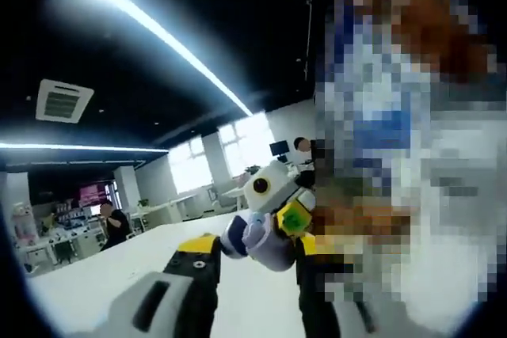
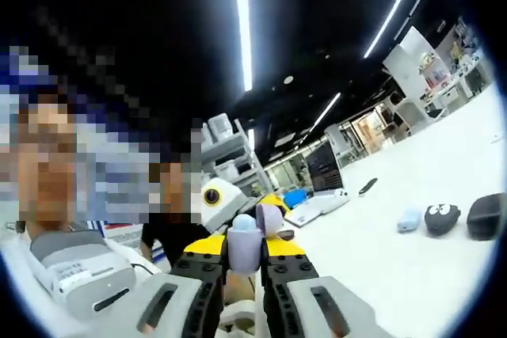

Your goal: Pick up the earbuds from the table and place the earbuds into the earbud case

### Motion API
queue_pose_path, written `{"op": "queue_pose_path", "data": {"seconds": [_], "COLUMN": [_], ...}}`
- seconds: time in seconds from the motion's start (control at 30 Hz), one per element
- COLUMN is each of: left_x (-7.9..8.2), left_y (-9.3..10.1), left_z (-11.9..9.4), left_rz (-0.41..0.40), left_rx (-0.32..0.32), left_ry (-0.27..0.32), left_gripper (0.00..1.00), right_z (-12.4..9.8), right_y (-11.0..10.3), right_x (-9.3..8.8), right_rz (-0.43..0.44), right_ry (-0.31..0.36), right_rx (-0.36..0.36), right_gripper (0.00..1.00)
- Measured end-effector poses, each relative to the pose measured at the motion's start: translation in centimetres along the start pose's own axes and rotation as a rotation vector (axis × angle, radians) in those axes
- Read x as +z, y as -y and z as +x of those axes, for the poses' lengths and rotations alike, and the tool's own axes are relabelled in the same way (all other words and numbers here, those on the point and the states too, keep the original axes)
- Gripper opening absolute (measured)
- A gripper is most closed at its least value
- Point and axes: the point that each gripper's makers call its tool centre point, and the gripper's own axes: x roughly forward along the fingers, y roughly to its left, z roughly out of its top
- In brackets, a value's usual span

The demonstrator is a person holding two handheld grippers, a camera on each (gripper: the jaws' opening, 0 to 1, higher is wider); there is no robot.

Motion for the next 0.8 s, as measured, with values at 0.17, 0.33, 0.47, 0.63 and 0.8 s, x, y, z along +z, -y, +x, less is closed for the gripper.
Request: {"op": "queue_pose_path", "data": {"seconds": [0.17,0.33,0.47,0.63,0.8], "left_x": [0.3,0.3,0.8,0.3,-0.3], "left_y": [0.2,0.4,0.8,0.7,0.4], "left_z": [0.1,-0.1,-0.5,-0.2,0.9], "left_rz": [0.117,0.156,0.161,0.192,0.355], "left_rx": [0.024,0.027,0.000,0.025,0.119], "left_ry": [-0.015,-0.025,-0.007,-0.058,-0.145], "left_gripper": [0.39,0.37,0.31,0.37,0.58], "right_z": [-0.1,-0.1,-0.3,-0.1,-0.1], "right_y": [0.2,0.4,1.0,0.3,0.6], "right_x": [0.1,-0.1,-0.1,0.2,0.2], "right_rz": [0.015,0.024,0.049,0.044,0.085], "right_ry": [0.003,-0.009,0.000,0.012,0.023], "right_rx": [-0.005,-0.024,-0.040,-0.030,-0.044], "right_gripper": [0.15,0.15,0.15,0.15,0.15]}}
